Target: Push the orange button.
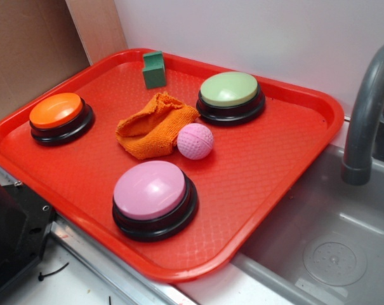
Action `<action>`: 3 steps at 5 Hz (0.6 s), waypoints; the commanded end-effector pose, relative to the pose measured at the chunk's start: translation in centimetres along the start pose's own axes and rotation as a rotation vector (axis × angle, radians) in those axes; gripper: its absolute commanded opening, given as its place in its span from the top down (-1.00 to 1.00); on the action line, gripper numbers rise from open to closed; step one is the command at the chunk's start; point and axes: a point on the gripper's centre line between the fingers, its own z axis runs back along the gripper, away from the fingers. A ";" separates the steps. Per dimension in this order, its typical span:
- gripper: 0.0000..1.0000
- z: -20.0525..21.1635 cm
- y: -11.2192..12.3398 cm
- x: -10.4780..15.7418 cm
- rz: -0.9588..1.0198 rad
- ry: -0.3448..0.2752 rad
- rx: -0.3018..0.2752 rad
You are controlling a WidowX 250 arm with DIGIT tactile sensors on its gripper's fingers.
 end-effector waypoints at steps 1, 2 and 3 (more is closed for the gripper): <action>-1.00 0.0 0.0 0.0 0.000 0.000 0.000; -1.00 -4.5 5.1 0.8 0.227 0.169 0.153; -1.00 -7.0 9.1 1.4 0.434 0.159 0.197</action>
